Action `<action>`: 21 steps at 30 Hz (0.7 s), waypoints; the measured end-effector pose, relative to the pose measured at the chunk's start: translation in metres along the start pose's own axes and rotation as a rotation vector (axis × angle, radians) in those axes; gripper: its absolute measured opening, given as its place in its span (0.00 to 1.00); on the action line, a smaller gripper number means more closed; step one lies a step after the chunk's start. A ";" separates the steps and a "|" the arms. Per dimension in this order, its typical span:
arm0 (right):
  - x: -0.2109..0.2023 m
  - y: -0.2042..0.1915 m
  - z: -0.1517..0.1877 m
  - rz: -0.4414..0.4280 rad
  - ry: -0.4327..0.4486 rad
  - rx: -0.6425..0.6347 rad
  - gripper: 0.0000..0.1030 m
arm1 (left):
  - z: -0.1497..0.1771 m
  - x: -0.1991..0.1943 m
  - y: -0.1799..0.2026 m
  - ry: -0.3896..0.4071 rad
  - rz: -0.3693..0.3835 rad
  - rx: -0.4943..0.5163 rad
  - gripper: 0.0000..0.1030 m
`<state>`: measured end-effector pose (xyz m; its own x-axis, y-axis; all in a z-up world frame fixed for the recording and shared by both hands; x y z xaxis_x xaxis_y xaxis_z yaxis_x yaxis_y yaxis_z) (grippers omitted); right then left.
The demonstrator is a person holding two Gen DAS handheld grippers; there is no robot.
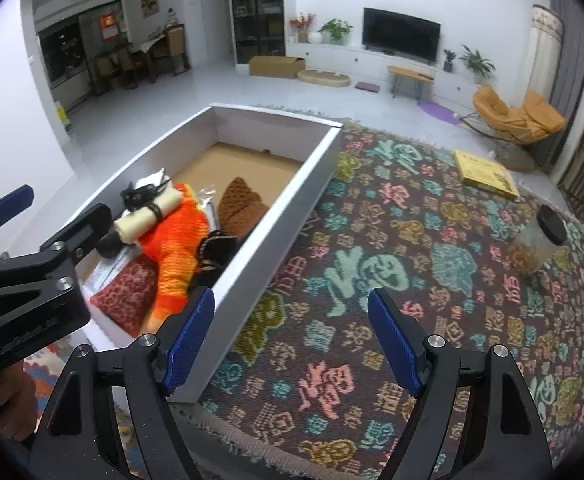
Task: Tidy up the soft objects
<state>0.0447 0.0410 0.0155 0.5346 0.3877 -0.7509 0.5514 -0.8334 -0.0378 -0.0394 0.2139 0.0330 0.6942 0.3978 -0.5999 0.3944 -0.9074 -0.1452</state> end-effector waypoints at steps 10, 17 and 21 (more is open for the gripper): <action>-0.014 0.022 0.002 0.052 0.023 0.029 0.79 | -0.013 -0.016 0.034 0.029 0.096 0.015 0.98; -0.016 0.037 0.003 0.076 0.025 0.053 0.79 | -0.017 -0.025 0.053 0.042 0.145 0.024 0.98; -0.018 0.043 0.004 0.081 0.026 0.064 0.79 | -0.018 -0.029 0.059 0.046 0.163 0.028 0.98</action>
<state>0.0560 -0.0033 0.0247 0.5926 0.3273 -0.7359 0.4642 -0.8855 -0.0201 -0.0257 0.1506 0.0561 0.7746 0.2507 -0.5806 0.2582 -0.9634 -0.0715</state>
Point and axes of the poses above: each gripper's, at about its wrist camera, not at the fingertips, and x roughly the way its jaws point, y to its right, z to its underside, the point moved 1 cm from there along x, roughly the way its jaws point, and after that the axes turned 1 degree about x, right-handed, at the moved point
